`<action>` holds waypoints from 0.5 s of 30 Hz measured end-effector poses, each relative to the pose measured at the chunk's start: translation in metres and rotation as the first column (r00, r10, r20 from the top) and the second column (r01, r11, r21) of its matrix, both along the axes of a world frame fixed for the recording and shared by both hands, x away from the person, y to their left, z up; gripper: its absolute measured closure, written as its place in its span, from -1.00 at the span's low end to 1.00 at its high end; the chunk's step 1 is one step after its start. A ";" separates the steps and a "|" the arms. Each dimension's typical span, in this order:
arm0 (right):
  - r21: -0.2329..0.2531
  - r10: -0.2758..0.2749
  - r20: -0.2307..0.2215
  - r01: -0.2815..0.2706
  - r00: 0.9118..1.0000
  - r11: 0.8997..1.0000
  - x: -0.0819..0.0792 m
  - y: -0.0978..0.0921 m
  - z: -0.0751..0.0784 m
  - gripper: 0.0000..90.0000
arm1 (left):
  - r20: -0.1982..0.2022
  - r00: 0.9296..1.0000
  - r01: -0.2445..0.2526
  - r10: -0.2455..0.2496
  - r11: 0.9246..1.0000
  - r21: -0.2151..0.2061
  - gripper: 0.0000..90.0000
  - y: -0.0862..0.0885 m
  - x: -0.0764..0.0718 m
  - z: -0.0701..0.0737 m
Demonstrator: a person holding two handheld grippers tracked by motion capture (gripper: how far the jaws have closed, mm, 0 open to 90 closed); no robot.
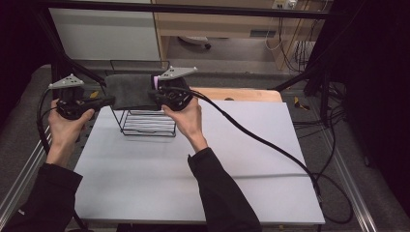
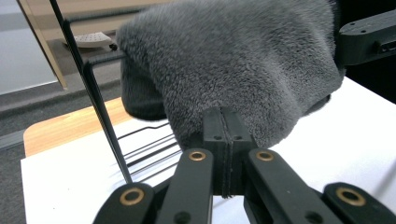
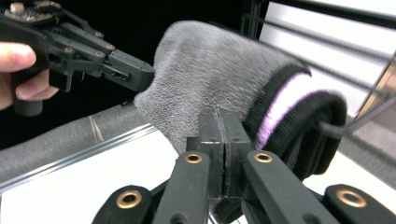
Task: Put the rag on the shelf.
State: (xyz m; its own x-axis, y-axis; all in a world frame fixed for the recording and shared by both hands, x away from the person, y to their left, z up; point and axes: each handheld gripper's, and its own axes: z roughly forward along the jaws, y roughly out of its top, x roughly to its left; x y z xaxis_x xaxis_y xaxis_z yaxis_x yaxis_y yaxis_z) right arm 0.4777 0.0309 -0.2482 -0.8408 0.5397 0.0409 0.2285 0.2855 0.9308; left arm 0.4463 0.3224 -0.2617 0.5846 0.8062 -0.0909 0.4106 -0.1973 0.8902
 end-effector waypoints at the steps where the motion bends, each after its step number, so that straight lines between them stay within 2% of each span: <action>1: 0.002 -0.007 -0.007 0.007 1.000 1.000 0.002 -0.001 -0.004 1.00 | 0.002 1.000 -0.005 0.005 1.000 0.004 1.00 -0.001 0.001 -0.003; 4: 0.015 -0.020 -0.010 0.020 1.000 1.000 0.007 -0.003 -0.017 0.99 | 0.016 1.000 -0.023 0.023 0.999 0.024 1.00 -0.004 0.006 -0.010; 8: 0.019 -0.023 0.004 0.023 1.000 1.000 0.010 -0.002 -0.024 0.91 | 0.023 0.999 -0.035 0.035 0.999 0.014 1.00 -0.007 0.010 -0.018; 11: 0.023 -0.013 0.024 0.012 1.000 1.000 0.007 -0.002 -0.024 0.79 | 0.020 0.999 -0.031 0.031 1.000 0.005 0.96 -0.005 0.009 -0.019; 15: 0.035 -0.002 0.042 0.000 0.999 0.999 0.000 -0.007 -0.017 0.57 | 0.008 1.000 -0.027 0.028 0.999 -0.027 0.77 0.000 0.003 -0.017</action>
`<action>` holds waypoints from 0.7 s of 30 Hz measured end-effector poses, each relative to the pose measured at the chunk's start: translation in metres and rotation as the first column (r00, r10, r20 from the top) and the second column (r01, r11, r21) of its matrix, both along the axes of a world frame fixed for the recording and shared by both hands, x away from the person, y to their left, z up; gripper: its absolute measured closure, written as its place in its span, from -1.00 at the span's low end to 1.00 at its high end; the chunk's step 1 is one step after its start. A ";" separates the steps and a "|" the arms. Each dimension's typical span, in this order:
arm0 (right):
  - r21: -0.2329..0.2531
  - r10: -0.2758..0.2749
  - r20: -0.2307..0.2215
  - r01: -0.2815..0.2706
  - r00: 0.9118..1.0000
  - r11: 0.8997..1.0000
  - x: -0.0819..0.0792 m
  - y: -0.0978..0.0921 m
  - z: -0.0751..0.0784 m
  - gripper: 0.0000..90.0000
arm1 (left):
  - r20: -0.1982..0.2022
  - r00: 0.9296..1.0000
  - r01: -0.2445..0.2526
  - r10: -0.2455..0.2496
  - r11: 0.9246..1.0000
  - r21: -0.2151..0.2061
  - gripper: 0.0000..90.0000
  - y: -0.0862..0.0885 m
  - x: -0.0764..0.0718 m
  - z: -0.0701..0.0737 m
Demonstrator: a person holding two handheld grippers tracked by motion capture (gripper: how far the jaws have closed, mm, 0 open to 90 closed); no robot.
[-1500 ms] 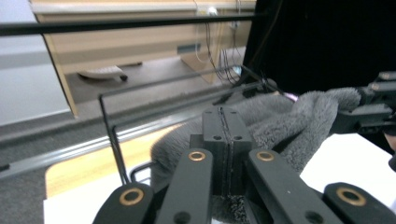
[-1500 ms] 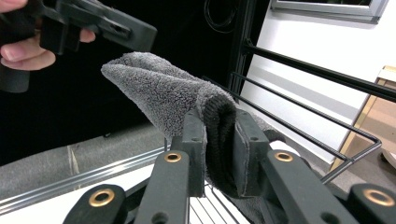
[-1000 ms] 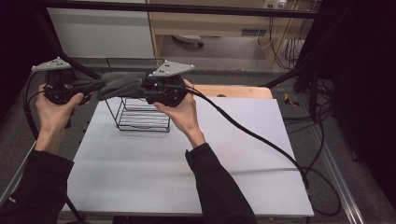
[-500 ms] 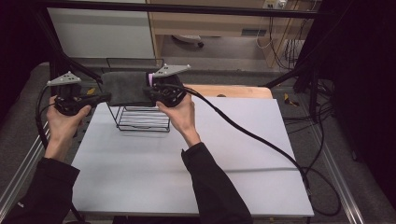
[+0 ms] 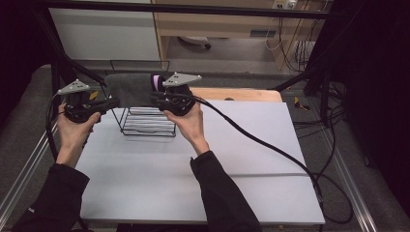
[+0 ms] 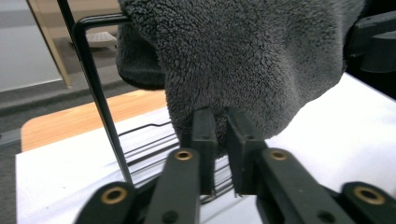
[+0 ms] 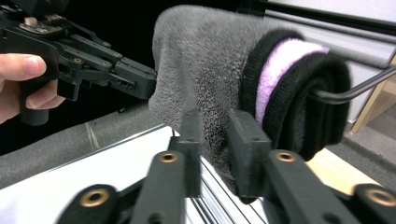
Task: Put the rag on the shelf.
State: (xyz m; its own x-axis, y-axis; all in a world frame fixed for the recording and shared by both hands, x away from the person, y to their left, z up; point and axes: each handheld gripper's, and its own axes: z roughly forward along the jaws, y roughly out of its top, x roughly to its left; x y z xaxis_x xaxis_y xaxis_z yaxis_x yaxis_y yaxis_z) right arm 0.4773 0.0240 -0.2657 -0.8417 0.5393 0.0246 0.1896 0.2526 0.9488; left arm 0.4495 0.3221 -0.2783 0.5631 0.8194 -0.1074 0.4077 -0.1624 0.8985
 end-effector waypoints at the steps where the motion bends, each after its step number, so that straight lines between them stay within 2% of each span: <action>1: 0.002 0.001 0.003 -0.001 1.000 1.000 -0.002 -0.002 0.002 0.50 | 0.000 1.000 0.001 -0.001 1.000 0.001 0.71 0.001 -0.002 0.001; 2: 0.003 -0.003 0.012 0.003 1.000 1.000 -0.007 -0.006 0.006 0.32 | -0.001 1.000 0.001 -0.001 1.000 0.003 0.54 0.002 -0.004 0.001; 3: 0.003 -0.003 0.012 0.003 1.000 1.000 -0.007 -0.006 0.006 0.32 | -0.001 1.000 -0.001 0.001 1.000 0.003 0.54 0.002 -0.006 0.001; 4: 0.004 -0.010 0.012 0.010 1.000 1.000 -0.009 -0.009 0.009 0.23 | -0.006 1.000 0.000 0.000 1.000 0.000 0.45 0.003 -0.008 0.000; 7: 0.010 -0.026 -0.025 0.027 0.999 1.000 -0.012 -0.021 0.014 -0.08 | -0.031 1.000 -0.004 0.005 1.000 0.019 0.11 0.005 -0.014 -0.004; 11: 0.006 -0.057 -0.053 0.057 0.997 0.998 -0.015 -0.042 0.015 -0.44 | -0.055 0.998 0.010 -0.008 0.999 0.045 -0.18 0.006 -0.021 -0.016; 14: -0.008 -0.070 -0.060 0.070 0.996 0.998 -0.019 -0.061 0.011 -0.61 | -0.073 0.997 0.026 -0.021 0.997 0.067 -0.34 0.005 -0.027 -0.028; 17: -0.020 -0.083 -0.091 0.082 0.992 0.996 -0.020 -0.080 0.005 -0.75 | -0.081 0.996 0.044 -0.038 0.996 0.083 -0.47 0.002 -0.033 -0.037; 21: -0.031 -0.115 -0.117 0.112 0.986 0.993 -0.024 -0.105 -0.007 -0.85 | -0.086 0.995 0.051 -0.044 0.996 0.073 -0.67 -0.006 -0.038 -0.048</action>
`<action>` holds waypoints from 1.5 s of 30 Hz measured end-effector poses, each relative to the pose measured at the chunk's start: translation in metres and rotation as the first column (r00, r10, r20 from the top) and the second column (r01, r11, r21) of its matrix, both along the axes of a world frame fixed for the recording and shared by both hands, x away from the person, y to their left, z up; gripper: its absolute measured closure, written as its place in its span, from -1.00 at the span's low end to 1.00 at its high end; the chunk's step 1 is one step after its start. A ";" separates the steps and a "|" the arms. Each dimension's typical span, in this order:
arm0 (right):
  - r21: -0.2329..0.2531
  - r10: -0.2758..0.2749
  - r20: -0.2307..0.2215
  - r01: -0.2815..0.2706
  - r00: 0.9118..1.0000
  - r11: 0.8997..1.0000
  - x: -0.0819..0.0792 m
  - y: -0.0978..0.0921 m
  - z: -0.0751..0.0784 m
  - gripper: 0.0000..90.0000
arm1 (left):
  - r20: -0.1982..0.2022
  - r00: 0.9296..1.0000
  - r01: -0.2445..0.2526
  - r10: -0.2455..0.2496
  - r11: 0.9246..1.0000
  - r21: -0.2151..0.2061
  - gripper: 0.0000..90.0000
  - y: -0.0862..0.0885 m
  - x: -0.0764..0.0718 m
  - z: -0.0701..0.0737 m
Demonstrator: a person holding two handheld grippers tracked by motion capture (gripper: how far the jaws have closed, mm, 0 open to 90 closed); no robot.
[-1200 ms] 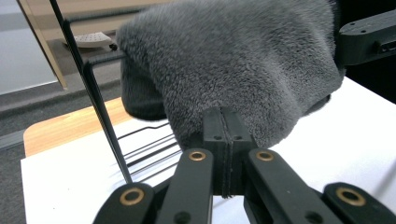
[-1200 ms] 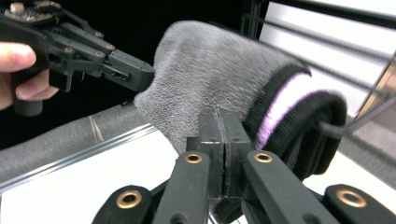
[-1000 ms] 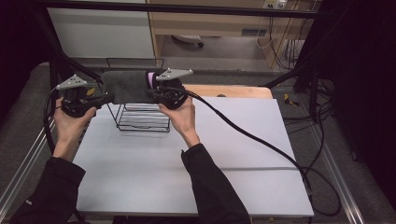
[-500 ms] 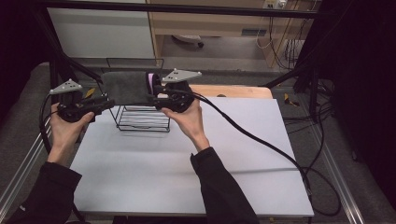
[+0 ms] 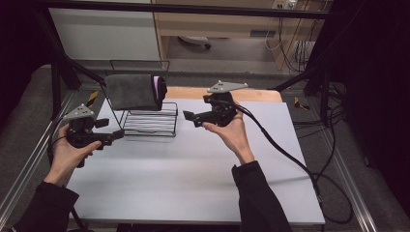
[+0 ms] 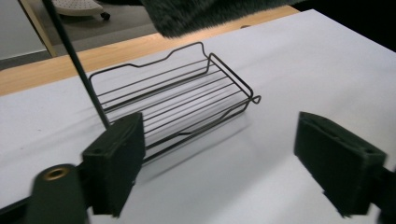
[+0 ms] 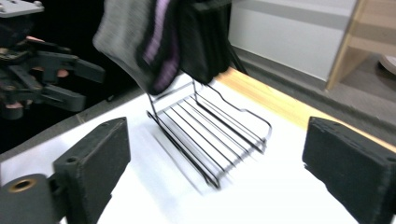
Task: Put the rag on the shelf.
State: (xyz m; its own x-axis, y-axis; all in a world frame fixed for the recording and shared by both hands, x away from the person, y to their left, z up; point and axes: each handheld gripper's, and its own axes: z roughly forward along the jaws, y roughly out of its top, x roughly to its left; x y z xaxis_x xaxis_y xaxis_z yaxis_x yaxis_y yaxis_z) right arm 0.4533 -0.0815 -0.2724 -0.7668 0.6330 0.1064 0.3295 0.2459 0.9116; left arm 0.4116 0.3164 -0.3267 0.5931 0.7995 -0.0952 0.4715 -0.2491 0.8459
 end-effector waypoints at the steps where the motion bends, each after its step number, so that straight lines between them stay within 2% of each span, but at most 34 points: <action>1: 0.001 -0.008 -0.003 0.008 1.000 1.000 -0.001 -0.006 -0.004 -0.88 | 0.003 1.000 0.000 0.000 1.000 0.000 -0.71 -0.002 -0.001 -0.002; 5: -0.005 -0.013 -0.022 0.013 1.000 1.000 -0.006 -0.029 -0.019 -0.96 | 0.006 1.000 0.007 -0.007 1.000 0.003 -0.88 -0.012 -0.004 -0.013; 9: -0.037 -0.013 -0.030 0.012 0.999 0.999 -0.016 -0.048 -0.037 -0.98 | 0.011 1.000 0.019 -0.019 1.000 0.007 -0.89 -0.021 -0.011 -0.027; 14: -0.059 0.000 -0.052 -0.003 0.999 0.998 -0.029 -0.069 -0.065 -0.98 | -0.002 0.999 0.044 -0.044 0.999 -0.012 -0.87 -0.028 -0.020 -0.051; 17: -0.064 -0.001 -0.077 -0.004 0.997 0.998 -0.037 -0.082 -0.083 -0.98 | -0.014 0.998 0.056 -0.056 0.998 0.005 -0.86 -0.031 -0.025 -0.066; 22: -0.068 -0.018 -0.094 0.011 0.995 0.998 -0.046 -0.104 -0.111 -0.98 | -0.026 0.998 0.066 -0.066 0.998 0.014 -0.86 -0.035 -0.032 -0.085; 29: -0.060 -0.046 -0.149 0.037 0.988 0.997 -0.059 -0.139 -0.146 -0.98 | -0.034 0.996 0.085 -0.083 0.995 0.060 -0.86 -0.035 -0.037 -0.101; 32: -0.064 -0.057 -0.159 0.047 0.986 0.997 -0.064 -0.150 -0.156 -0.98 | -0.042 0.995 0.090 -0.087 0.994 0.065 -0.84 -0.034 -0.038 -0.106; 35: -0.088 -0.068 -0.159 0.054 0.985 0.995 -0.069 -0.162 -0.164 -0.98 | -0.046 0.994 0.102 -0.099 0.992 0.070 -0.84 -0.034 -0.041 -0.110; 42: -0.063 -0.088 -0.192 0.077 0.977 0.995 -0.083 -0.181 -0.176 -0.98 | -0.047 0.993 0.115 -0.111 0.989 0.092 -0.85 -0.030 -0.044 -0.119; 45: -0.066 -0.087 -0.192 0.076 0.978 0.995 -0.085 -0.183 -0.178 -0.98 | -0.049 0.993 0.115 -0.110 0.989 0.098 -0.85 -0.030 -0.045 -0.121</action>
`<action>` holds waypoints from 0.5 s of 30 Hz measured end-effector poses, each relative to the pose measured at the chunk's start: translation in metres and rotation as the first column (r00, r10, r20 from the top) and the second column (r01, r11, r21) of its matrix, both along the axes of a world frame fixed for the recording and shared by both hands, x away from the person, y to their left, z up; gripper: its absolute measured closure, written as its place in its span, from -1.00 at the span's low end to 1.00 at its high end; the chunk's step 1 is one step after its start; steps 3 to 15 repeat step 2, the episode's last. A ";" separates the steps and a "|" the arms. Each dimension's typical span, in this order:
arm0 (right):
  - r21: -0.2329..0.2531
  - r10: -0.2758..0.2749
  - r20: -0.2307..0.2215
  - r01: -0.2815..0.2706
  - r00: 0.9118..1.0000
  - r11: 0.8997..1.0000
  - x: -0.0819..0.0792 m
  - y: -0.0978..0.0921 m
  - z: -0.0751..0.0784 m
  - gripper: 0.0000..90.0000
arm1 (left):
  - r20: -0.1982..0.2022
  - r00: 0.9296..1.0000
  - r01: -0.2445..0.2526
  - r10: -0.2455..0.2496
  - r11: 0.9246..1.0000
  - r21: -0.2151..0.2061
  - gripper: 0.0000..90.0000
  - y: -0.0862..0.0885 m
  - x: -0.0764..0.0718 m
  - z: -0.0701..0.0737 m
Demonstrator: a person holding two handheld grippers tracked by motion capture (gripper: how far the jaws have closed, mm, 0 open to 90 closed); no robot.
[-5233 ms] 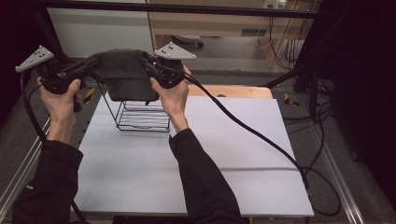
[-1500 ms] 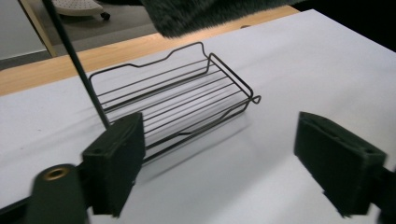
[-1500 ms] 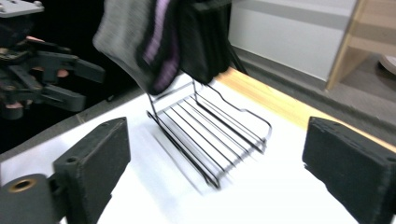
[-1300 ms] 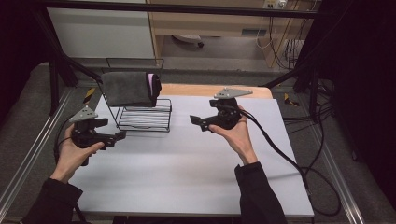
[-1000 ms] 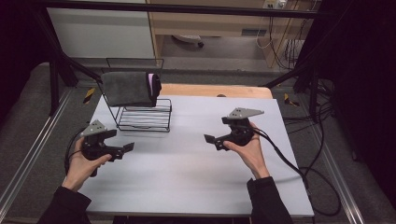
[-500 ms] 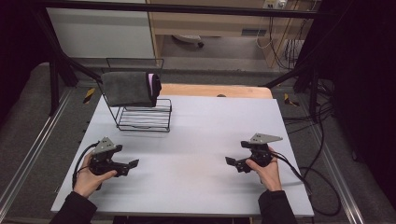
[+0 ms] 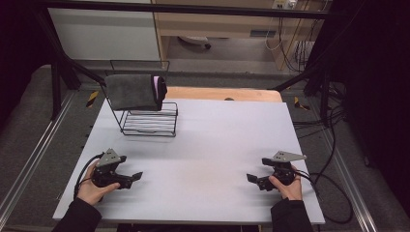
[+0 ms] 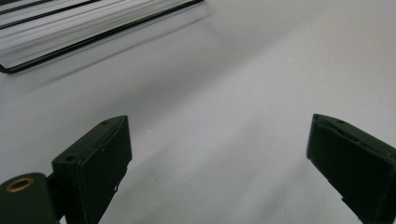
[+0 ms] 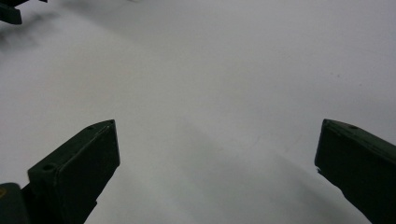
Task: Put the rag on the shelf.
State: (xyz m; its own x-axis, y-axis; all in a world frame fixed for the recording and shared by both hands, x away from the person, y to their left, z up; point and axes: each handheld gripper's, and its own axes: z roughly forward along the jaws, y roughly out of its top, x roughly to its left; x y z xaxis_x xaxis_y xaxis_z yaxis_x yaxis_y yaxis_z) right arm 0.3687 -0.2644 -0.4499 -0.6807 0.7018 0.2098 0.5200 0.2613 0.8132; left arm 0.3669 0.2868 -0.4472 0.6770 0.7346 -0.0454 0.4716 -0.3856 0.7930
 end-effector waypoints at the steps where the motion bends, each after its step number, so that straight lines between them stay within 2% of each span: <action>1: -0.002 0.000 -0.001 0.000 1.000 1.000 0.000 0.000 0.000 -0.98 | 0.000 1.000 0.002 -0.002 1.000 -0.001 -0.85 0.000 0.000 0.000; 15: 0.001 0.000 0.000 0.000 1.000 1.000 0.000 0.000 0.000 -0.98 | 0.003 1.000 0.006 -0.006 1.000 0.001 -0.85 0.000 -0.001 0.000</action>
